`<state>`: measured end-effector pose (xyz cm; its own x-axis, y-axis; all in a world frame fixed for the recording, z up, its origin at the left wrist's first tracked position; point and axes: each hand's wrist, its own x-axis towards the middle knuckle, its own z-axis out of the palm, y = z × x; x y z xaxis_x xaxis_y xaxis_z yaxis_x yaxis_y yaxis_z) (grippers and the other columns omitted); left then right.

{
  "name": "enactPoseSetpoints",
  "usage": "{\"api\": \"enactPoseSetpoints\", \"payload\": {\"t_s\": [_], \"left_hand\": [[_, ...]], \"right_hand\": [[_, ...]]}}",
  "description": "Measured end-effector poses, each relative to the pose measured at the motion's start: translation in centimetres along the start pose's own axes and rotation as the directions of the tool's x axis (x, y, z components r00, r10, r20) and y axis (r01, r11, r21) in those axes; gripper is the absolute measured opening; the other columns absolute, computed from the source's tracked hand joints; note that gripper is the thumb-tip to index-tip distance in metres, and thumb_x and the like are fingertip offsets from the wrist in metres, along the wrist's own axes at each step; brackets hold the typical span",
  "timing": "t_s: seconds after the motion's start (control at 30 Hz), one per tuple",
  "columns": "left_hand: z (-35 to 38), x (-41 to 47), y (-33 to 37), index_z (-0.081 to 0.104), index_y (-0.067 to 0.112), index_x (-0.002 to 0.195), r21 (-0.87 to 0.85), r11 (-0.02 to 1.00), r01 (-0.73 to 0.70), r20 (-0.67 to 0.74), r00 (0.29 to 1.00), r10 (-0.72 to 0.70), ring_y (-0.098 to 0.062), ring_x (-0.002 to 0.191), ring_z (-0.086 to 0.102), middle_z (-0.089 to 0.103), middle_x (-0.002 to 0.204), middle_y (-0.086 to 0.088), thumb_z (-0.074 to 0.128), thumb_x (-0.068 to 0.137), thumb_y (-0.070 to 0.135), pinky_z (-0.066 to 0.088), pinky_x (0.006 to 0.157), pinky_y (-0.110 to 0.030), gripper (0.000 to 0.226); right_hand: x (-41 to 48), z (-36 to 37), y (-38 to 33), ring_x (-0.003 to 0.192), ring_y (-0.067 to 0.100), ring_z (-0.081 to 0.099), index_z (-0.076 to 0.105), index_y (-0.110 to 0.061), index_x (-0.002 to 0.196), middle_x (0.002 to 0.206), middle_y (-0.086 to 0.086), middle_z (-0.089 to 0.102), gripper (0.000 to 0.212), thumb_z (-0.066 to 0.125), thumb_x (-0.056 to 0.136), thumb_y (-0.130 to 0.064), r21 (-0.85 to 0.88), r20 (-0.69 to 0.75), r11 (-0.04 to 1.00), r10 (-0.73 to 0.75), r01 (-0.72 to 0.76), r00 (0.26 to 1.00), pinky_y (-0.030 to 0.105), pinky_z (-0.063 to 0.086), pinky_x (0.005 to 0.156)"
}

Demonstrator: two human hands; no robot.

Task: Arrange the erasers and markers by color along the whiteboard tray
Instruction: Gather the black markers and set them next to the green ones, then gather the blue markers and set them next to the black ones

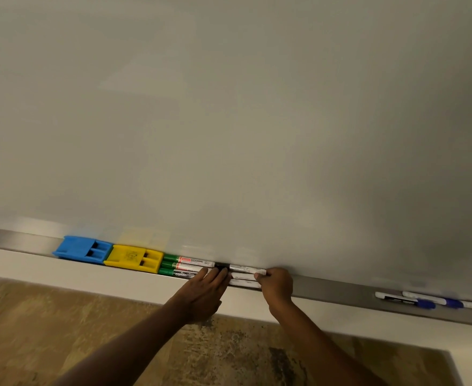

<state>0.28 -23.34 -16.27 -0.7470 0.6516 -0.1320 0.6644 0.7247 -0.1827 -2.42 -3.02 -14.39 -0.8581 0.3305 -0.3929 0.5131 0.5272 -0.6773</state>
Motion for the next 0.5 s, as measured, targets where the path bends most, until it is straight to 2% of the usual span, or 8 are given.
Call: {"api": "enactPoseSetpoints", "payload": {"t_s": [0.17,0.27,0.33,0.4,0.5], "left_hand": [[0.1,0.4,0.0,0.054,0.004,0.129,0.010,1.000,-0.011,-0.013,1.000,0.012,-0.034,0.107,0.058,0.058,0.128,-0.019,0.070,0.071,0.047,0.051,0.086,-0.045,0.073],[0.3,0.6,0.1,0.057,0.004,0.126,-0.001,1.000,-0.014,-0.032,0.999,0.014,-0.035,0.106,0.059,0.059,0.127,-0.020,0.073,0.068,0.046,0.052,0.085,-0.045,0.074],[0.3,0.8,0.2,0.058,0.004,0.125,-0.009,1.000,-0.010,-0.049,0.999,0.010,-0.035,0.105,0.059,0.059,0.127,-0.020,0.074,0.067,0.047,0.052,0.084,-0.045,0.074],[0.1,1.1,0.3,0.058,0.003,0.125,-0.018,1.000,-0.007,-0.073,0.997,0.006,-0.035,0.105,0.058,0.059,0.126,-0.020,0.073,0.068,0.045,0.051,0.084,-0.045,0.072],[-0.8,2.0,0.6,0.059,0.002,0.122,-0.014,1.000,0.000,-0.112,0.994,-0.002,-0.035,0.104,0.058,0.061,0.120,-0.019,0.067,0.071,0.041,0.051,0.084,-0.042,0.065]], "right_hand": [[-0.1,-0.3,-0.2,0.079,0.030,0.068,0.074,0.000,0.084,0.084,0.016,0.073,0.025,0.074,0.082,-0.024,-0.014,0.035,1.000,-0.008,0.009,0.999,0.033,0.054,0.069],[-0.3,-0.8,-0.5,0.080,0.029,0.067,0.070,0.002,0.082,0.084,0.015,0.071,0.029,0.074,0.081,-0.027,0.000,0.063,1.000,0.001,-0.001,0.998,0.031,0.051,0.068],[-0.3,-1.3,-0.6,0.072,0.023,0.059,0.060,-0.004,0.066,0.073,0.011,0.060,0.031,0.074,0.081,-0.028,-0.010,0.066,1.000,0.000,0.000,0.998,0.027,0.042,0.064],[-0.4,-1.7,-0.4,0.067,0.018,0.047,0.040,-0.017,0.053,0.062,0.002,0.045,0.045,0.074,0.080,-0.030,-0.023,0.053,1.000,-0.011,0.013,0.999,0.023,0.033,0.062],[-0.6,-2.9,-0.3,0.067,0.017,0.042,0.028,-0.024,0.050,0.054,-0.008,0.029,0.055,0.072,0.081,-0.033,-0.062,0.032,0.997,-0.048,0.050,0.998,0.023,0.029,0.061]]}}
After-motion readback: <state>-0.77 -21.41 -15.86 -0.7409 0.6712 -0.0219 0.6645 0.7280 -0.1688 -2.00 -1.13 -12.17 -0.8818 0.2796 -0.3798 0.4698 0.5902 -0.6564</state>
